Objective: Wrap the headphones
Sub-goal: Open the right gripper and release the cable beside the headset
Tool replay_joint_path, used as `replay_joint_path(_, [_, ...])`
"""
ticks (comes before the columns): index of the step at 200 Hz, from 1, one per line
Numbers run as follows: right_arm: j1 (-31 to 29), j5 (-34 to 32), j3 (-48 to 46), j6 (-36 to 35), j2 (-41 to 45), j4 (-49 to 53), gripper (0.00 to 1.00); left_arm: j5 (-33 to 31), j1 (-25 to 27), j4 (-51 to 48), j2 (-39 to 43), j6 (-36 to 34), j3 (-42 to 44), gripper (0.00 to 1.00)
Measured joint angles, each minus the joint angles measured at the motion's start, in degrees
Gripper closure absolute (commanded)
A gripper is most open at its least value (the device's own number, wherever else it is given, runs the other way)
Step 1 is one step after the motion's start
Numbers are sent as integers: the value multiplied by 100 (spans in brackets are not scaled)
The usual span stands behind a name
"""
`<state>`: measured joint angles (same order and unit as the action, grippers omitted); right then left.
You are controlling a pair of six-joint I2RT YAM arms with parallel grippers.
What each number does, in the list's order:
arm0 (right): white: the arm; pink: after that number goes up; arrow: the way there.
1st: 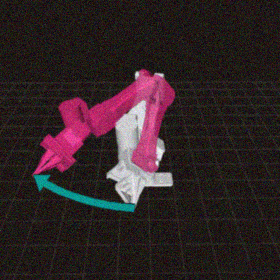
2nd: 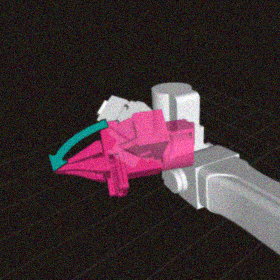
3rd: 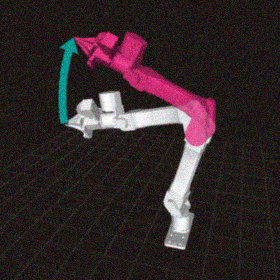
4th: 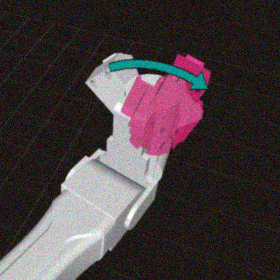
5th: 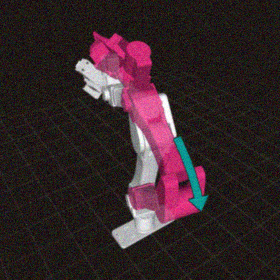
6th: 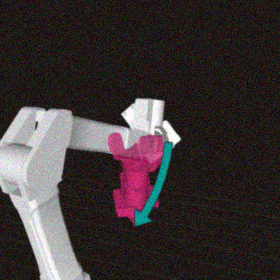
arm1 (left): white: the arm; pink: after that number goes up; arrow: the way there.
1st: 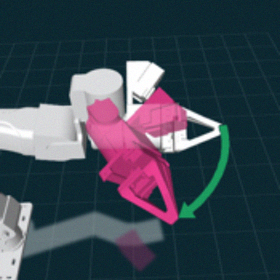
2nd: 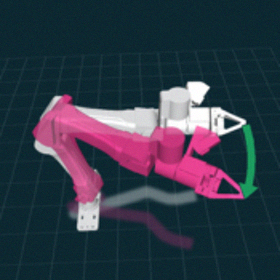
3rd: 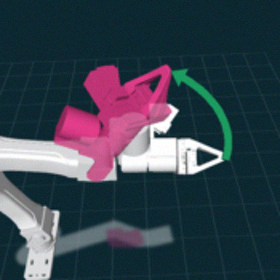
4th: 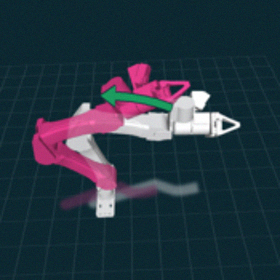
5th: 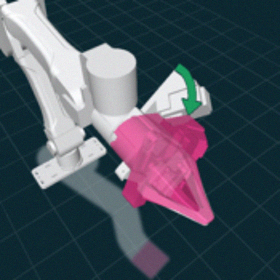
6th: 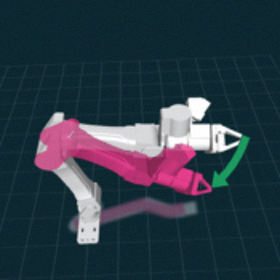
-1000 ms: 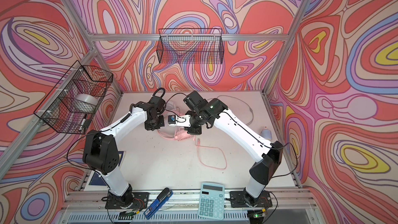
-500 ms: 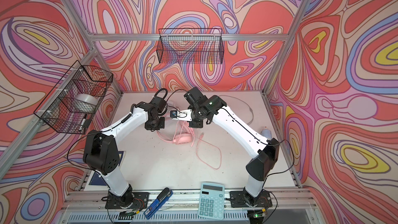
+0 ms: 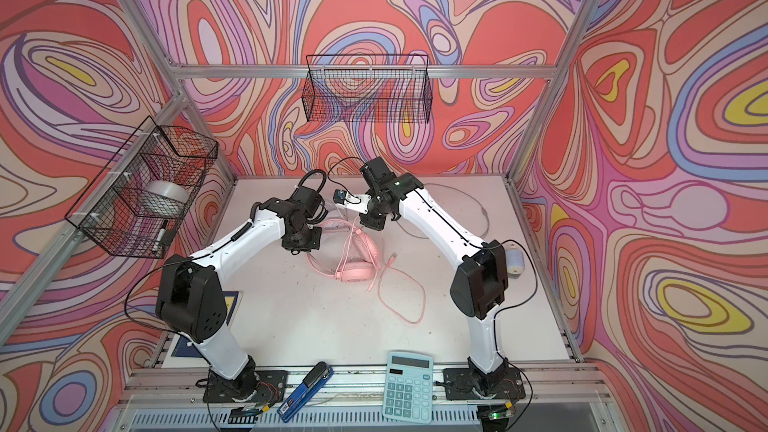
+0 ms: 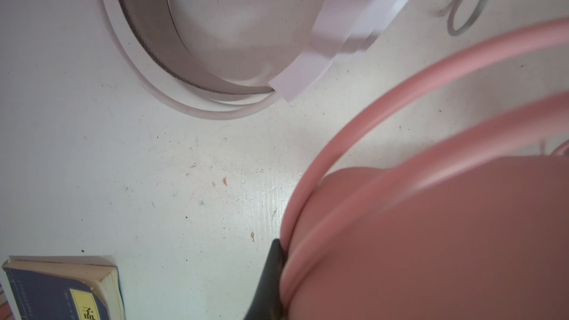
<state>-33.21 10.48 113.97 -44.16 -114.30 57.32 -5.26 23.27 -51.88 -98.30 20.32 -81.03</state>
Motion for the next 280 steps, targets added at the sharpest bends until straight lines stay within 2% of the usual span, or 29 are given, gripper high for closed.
replay_joint_path(23, [107,162,131,177,-212,-24,100,74,0,114,140,-85,136,100])
replay_joint_path(100, [284,398,223,765,-584,-33,88,345,0,330,319,-170,411,100])
replay_joint_path(181, [654,459,-90,1539,-800,-356,81,671,-9,308,564,-275,656,100])
replay_joint_path(217, [787,501,-337,1969,-846,-540,75,920,-149,315,748,-275,815,100])
replay_joint_path(280, [944,568,-612,2520,-946,-763,72,1370,-389,402,887,-247,1001,100])
